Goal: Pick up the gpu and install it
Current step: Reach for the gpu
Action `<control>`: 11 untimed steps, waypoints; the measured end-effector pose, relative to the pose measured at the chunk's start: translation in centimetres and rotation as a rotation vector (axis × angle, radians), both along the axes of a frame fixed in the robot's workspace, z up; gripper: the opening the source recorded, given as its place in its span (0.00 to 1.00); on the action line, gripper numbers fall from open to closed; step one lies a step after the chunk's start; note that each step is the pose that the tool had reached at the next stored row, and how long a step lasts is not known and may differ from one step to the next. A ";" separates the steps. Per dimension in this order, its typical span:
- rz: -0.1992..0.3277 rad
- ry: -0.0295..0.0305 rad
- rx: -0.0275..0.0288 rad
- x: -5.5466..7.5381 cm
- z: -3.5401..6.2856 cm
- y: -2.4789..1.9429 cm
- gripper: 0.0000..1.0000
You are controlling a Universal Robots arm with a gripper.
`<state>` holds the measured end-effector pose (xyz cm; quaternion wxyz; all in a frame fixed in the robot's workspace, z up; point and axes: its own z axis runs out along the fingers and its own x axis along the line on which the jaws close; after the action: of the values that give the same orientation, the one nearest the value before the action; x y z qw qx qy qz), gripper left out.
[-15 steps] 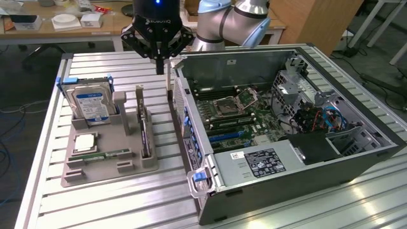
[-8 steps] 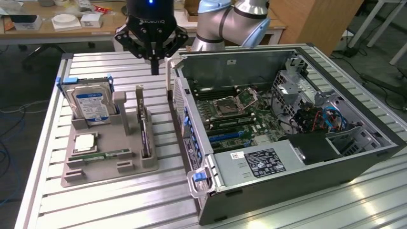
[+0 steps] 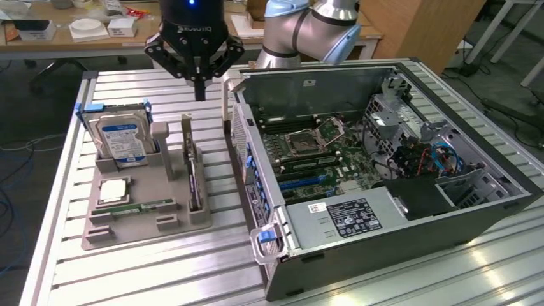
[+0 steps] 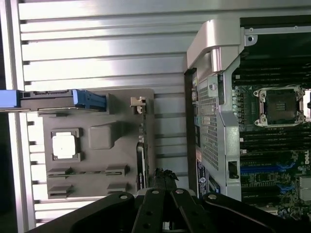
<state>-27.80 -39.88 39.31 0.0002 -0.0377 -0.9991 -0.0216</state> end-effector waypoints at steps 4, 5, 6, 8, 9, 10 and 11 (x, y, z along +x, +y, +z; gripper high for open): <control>0.000 0.0007 0.0000 -0.5 -0.01 0.00 0.10; 0.000 0.0008 0.0000 -0.7 -0.01 0.00 0.10; 0.000 0.0009 0.0000 -0.9 -0.01 0.00 0.10; 0.000 0.0011 0.0000 -1.2 -0.01 0.00 0.10; 0.000 0.0012 0.0001 -1.4 -0.02 0.00 0.10; 0.000 0.0014 0.0000 -1.6 -0.01 0.00 0.10; 0.000 0.0015 0.0000 -1.7 -0.01 0.00 0.10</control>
<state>-29.54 -39.88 39.29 0.0009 -0.0377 -0.9991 -0.0216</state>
